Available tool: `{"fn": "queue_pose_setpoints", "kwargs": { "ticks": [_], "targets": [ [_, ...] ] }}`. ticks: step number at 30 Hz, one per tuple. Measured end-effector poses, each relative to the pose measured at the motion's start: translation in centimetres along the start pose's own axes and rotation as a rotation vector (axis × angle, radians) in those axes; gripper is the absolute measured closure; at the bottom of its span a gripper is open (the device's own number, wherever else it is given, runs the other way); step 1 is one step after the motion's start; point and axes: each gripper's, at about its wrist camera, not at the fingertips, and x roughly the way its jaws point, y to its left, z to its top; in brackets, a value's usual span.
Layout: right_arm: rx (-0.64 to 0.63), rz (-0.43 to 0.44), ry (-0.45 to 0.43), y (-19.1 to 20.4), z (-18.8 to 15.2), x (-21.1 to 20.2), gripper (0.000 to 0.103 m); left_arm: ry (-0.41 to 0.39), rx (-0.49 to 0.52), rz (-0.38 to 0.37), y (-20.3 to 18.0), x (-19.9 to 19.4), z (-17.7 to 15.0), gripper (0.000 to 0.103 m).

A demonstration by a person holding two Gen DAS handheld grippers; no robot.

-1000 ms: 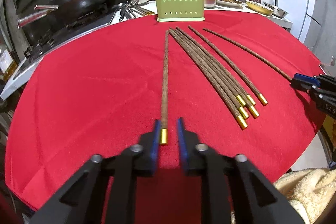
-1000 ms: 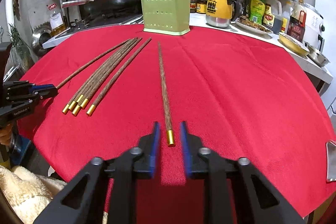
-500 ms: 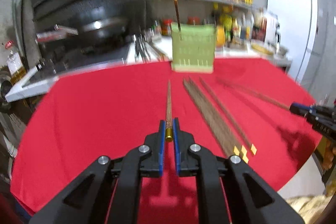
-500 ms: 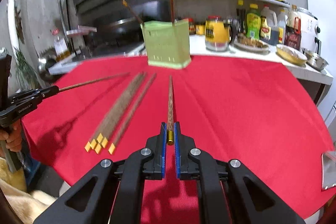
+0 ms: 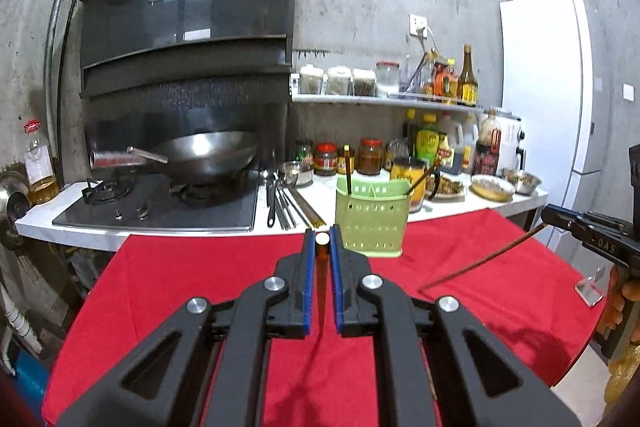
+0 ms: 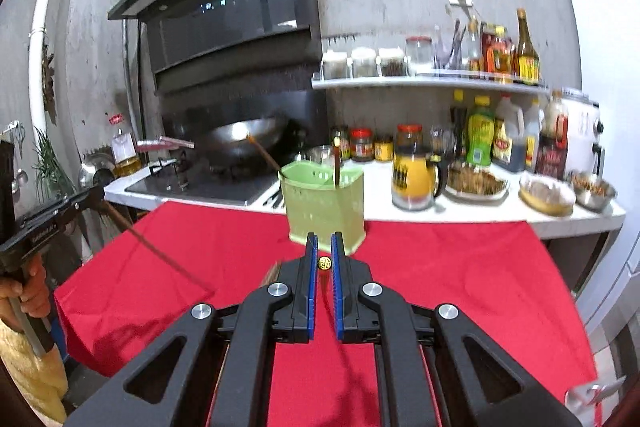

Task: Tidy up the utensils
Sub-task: 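Lift both chopsticks upright and carry them above the green holder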

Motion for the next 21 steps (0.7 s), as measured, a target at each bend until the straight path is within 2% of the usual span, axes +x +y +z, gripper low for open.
{"fn": "queue_pose_setpoints", "kwargs": {
  "ticks": [8,13,16,18,21],
  "targets": [
    [-0.036,-0.007,-0.032,0.7,2.2,-0.3,0.096,-0.033,-0.016,0.001,0.5,-0.6,1.2,0.096],
    [-0.057,-0.021,-0.036,1.1,2.8,0.2,0.096,-0.014,-0.011,-0.016,0.3,0.1,1.1,0.096],
    [-0.055,-0.025,-0.034,1.0,2.9,0.7,0.095,-0.023,0.002,0.002,0.2,0.3,0.8,0.096],
    [-0.042,-0.018,-0.009,0.7,2.6,1.6,0.096,-0.013,-0.014,-0.013,0.3,0.6,0.7,0.096],
    [-0.023,-0.004,0.078,0.2,1.2,3.9,0.096,0.049,-0.023,-0.023,0.4,1.9,0.0,0.096]
  ]
}}
